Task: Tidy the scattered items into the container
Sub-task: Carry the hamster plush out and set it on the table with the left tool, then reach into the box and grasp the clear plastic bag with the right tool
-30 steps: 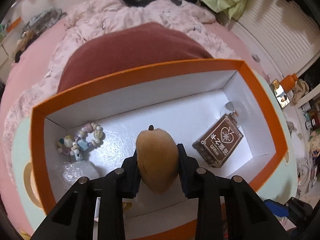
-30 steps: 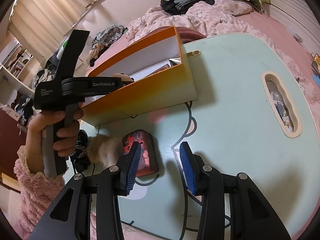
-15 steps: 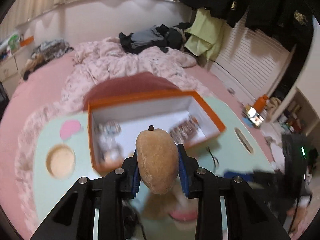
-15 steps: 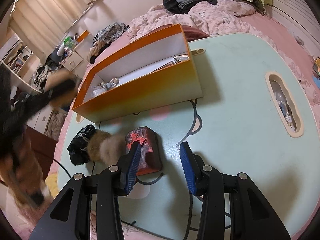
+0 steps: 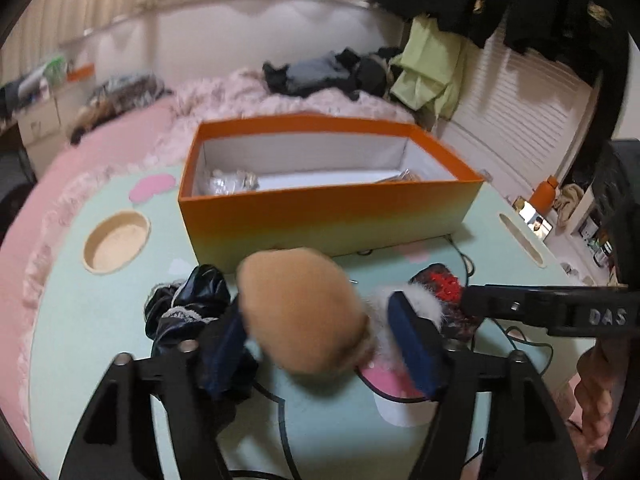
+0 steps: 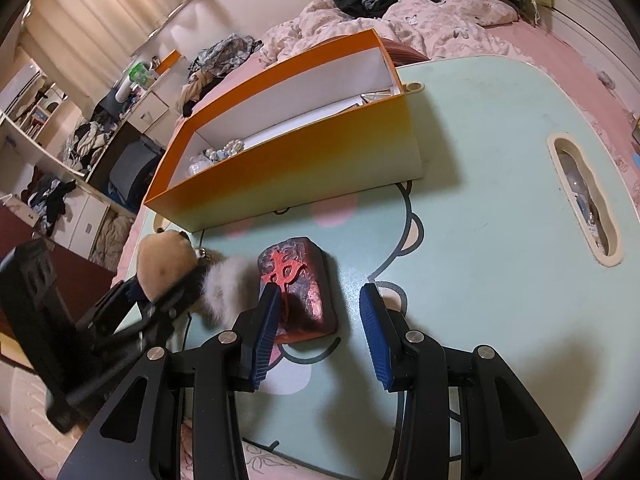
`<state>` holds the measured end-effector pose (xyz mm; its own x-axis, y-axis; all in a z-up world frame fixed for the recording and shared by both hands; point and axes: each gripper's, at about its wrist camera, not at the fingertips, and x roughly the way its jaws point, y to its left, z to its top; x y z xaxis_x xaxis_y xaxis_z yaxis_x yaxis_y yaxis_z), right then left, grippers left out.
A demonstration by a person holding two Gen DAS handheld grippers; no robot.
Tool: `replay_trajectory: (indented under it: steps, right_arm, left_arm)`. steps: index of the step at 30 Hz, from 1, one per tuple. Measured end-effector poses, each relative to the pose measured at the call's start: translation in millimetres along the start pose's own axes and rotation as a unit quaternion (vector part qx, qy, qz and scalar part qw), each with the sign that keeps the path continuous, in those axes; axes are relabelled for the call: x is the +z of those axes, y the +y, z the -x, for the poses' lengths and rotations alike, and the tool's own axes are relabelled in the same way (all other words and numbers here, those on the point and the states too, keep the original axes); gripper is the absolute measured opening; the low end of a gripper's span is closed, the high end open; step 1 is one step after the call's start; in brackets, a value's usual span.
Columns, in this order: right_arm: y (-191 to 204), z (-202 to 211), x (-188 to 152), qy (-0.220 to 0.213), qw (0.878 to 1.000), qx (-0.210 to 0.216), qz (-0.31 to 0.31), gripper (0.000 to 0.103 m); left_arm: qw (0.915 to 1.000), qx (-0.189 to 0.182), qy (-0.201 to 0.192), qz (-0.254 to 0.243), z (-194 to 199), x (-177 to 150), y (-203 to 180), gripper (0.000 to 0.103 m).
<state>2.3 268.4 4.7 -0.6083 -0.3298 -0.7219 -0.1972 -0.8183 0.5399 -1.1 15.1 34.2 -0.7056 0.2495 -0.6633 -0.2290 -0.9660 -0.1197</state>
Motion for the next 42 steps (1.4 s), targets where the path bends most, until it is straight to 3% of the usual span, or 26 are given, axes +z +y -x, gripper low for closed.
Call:
replay_trajectory:
  steps: [10, 21, 27, 30, 37, 42]
  right_arm:
    - [9, 6, -2, -0.016, 0.999, -0.024, 0.019, 0.042]
    - [33, 16, 7, -0.026, 0.998, -0.02, 0.045, 0.042]
    - [56, 20, 45, -0.034, 0.997, -0.01, 0.066, 0.042]
    - [67, 8, 71, -0.014, 0.998, 0.016, 0.064, 0.042]
    - [94, -64, 116, 0.087, 0.992, 0.082, 0.041, 0.042]
    - [120, -110, 124, 0.117, 0.989, 0.053, 0.067, 0.042]
  left_arm:
    - [0.9936, 0.021, -0.095, 0.057, 37, -10, 22, 0.083]
    - [0.9922, 0.007, -0.091, 0.085, 33, -15, 35, 0.085]
    - [0.9893, 0.004, -0.107, 0.099, 38, -19, 43, 0.085]
    - [0.9871, -0.001, -0.112, 0.115, 40, -21, 51, 0.085]
    - [0.9844, -0.009, -0.108, 0.139, 37, -23, 64, 0.085]
    - [0.9851, -0.011, -0.107, 0.134, 36, -23, 64, 0.085]
